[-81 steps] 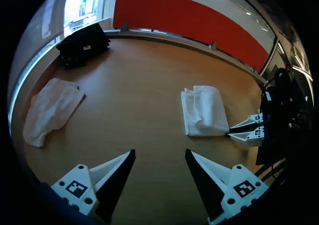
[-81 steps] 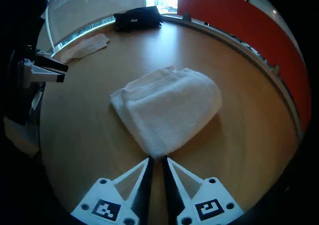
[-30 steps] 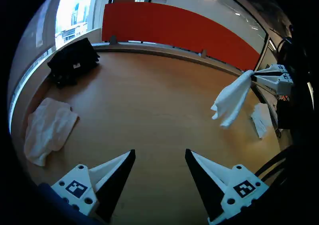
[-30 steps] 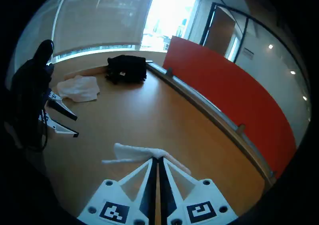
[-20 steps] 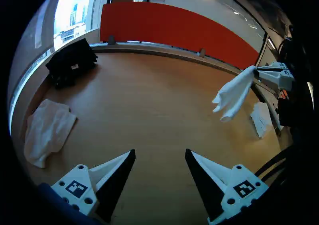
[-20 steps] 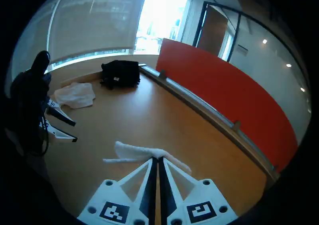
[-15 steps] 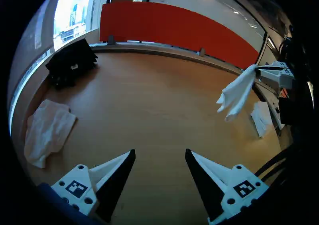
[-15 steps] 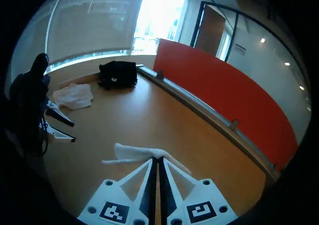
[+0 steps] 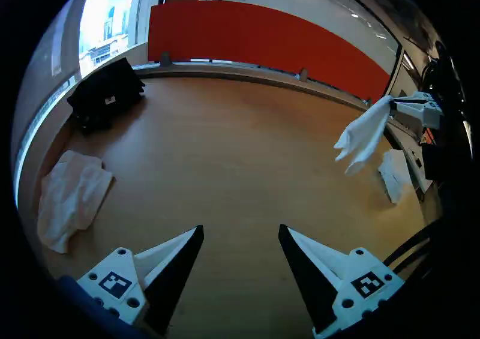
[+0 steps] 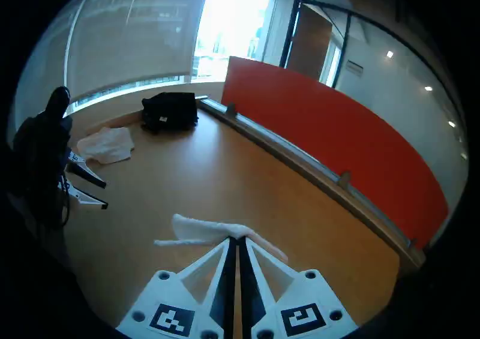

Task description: Fold towel

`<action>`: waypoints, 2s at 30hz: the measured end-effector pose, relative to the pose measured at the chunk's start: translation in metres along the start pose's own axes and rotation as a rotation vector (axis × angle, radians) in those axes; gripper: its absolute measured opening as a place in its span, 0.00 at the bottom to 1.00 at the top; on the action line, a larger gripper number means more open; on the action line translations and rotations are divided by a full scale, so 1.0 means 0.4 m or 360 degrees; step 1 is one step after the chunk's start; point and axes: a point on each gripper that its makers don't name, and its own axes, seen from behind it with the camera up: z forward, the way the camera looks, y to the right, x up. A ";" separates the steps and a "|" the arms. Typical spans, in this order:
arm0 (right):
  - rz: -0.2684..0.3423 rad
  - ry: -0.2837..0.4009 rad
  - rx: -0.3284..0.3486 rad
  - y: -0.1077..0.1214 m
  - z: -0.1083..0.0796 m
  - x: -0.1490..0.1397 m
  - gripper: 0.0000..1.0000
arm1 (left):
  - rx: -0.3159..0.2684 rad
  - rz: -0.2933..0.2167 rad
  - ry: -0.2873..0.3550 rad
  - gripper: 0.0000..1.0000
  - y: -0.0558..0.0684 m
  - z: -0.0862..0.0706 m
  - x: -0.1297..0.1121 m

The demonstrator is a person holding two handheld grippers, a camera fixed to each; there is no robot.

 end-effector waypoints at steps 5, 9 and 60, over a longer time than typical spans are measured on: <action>0.0045 -0.0003 -0.0014 0.041 -0.014 -0.024 0.03 | 0.0000 0.0005 -0.0018 0.93 0.000 0.009 -0.007; 0.0077 -0.0007 -0.0035 0.076 -0.028 -0.043 0.03 | 0.0018 0.0014 -0.0016 0.92 -0.006 0.011 -0.002; 0.0124 -0.0239 -0.0392 0.558 -0.287 -0.282 0.03 | 0.0034 0.0077 -0.0026 0.93 0.046 0.018 0.026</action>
